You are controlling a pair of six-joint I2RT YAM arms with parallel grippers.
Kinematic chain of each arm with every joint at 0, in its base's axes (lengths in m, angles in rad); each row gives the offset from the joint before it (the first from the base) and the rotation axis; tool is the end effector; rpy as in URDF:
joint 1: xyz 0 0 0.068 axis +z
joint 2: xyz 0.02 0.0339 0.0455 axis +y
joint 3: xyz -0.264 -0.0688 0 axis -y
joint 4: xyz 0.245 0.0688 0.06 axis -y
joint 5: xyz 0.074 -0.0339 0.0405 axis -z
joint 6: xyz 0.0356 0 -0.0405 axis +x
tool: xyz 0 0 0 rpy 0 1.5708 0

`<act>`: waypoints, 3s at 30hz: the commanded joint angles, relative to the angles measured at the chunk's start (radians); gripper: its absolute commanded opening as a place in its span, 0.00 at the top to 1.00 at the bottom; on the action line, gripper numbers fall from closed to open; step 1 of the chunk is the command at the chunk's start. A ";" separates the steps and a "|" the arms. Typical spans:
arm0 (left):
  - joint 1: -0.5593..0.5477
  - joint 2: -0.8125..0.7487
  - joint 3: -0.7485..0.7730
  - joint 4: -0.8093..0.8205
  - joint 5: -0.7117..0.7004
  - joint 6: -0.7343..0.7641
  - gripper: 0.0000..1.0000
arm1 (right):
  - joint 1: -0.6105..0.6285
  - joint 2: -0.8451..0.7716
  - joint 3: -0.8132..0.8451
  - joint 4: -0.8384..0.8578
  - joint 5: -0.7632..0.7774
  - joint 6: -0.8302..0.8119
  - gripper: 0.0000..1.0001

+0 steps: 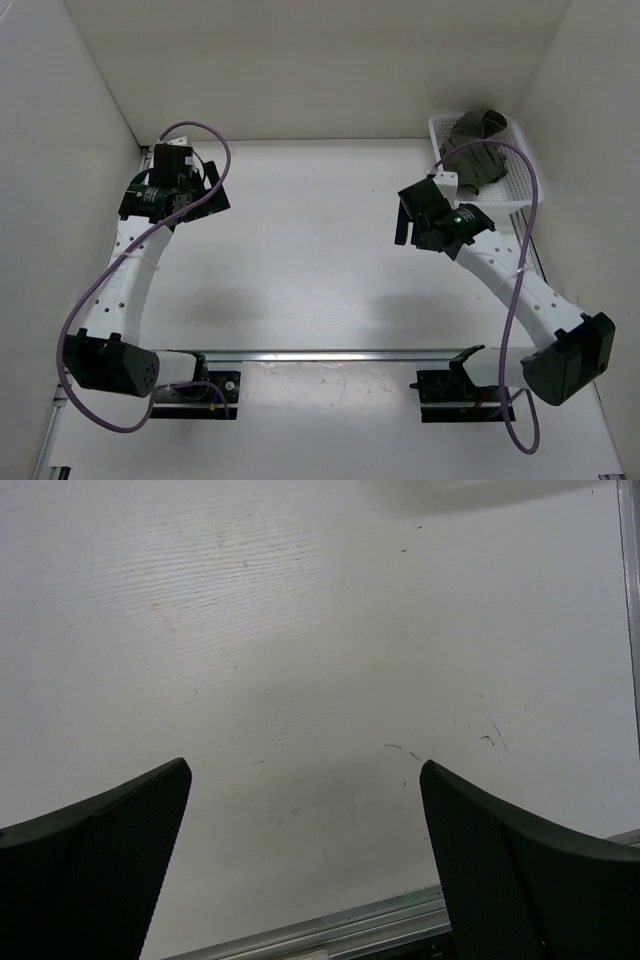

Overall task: Fold and stack the shorts
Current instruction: Grab the shorts from the pile, then move the shorts to the center of the board, then flatten the shorts out

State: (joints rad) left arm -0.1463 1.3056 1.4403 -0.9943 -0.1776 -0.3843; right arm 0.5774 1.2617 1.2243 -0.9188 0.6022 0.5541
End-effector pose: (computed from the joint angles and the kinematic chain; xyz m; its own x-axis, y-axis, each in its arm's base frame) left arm 0.2549 -0.0312 0.3780 -0.7058 -0.2690 -0.6553 -0.2537 0.9597 -0.1206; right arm 0.2174 0.1176 0.3314 -0.6748 0.0779 -0.7339 0.2104 0.9734 -0.0901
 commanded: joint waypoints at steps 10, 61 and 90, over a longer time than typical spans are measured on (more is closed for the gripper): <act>0.001 -0.089 0.061 0.019 0.202 0.045 0.00 | -0.303 0.201 0.342 0.014 -0.053 -0.074 0.00; 0.010 0.018 0.267 -0.072 0.164 -0.010 0.00 | -0.191 0.222 0.656 0.231 -0.736 -0.174 0.99; -0.047 0.287 -0.247 0.051 0.217 -0.263 0.01 | 0.125 0.341 0.287 0.112 -0.415 -0.198 0.15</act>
State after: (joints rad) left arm -0.2302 1.5875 1.1923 -0.9817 0.0753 -0.5896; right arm 0.6586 1.5562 1.3636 -0.7757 0.0467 0.4419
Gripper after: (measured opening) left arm 0.985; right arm 0.849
